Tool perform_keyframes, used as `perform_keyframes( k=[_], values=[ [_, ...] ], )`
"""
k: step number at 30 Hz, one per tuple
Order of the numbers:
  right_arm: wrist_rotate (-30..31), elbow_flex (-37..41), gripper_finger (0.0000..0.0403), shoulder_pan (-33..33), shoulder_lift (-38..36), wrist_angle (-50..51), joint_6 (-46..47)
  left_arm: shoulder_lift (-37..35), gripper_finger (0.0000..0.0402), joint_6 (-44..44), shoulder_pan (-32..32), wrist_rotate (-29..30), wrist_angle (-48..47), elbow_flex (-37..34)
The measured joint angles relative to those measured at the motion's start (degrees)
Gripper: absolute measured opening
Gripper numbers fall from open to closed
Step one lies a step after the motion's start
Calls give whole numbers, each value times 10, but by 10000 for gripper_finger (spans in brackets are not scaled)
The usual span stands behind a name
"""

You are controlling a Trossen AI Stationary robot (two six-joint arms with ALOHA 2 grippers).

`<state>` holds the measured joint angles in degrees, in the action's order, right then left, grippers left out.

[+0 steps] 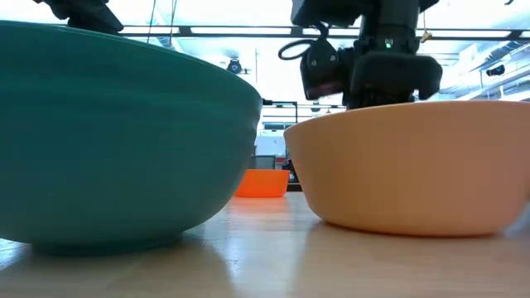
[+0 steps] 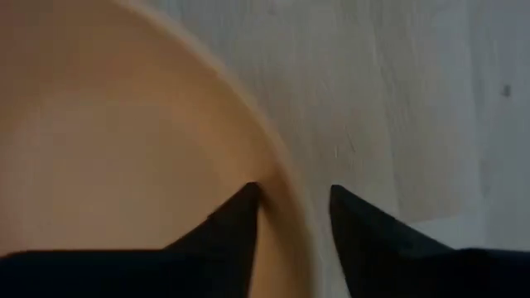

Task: Nest bowls inside each other
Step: Stack the light orange bowl on top of the light green bowl

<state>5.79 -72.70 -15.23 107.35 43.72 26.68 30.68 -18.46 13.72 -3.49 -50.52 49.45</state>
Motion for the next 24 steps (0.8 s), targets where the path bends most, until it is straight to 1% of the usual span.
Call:
perform_keyframes(
  k=[3,4,5,9,12,19,22,24],
  values=[
    [-8,5,39,1,-1,-2,-6,0,138,0,0,0,0,0],
    [-19,3,21,1,-3,-9,-17,0,138,0,0,0,0,0],
    [-22,2,15,1,-4,-18,-19,0,138,0,0,0,0,0],
    [-26,-5,5,0,-7,-15,-15,0,138,0,0,0,0,0],
    [6,-30,1,-2,-16,-3,-29,0,138,-2,0,5,0,0],
    [117,-143,0,28,-51,61,-69,0,138,-6,0,6,1,0],
    [122,-192,0,57,-53,52,-91,0,138,-6,0,7,4,0],
    [118,-216,0,86,-52,16,-105,0,138,-6,0,9,9,0]
  ],
)
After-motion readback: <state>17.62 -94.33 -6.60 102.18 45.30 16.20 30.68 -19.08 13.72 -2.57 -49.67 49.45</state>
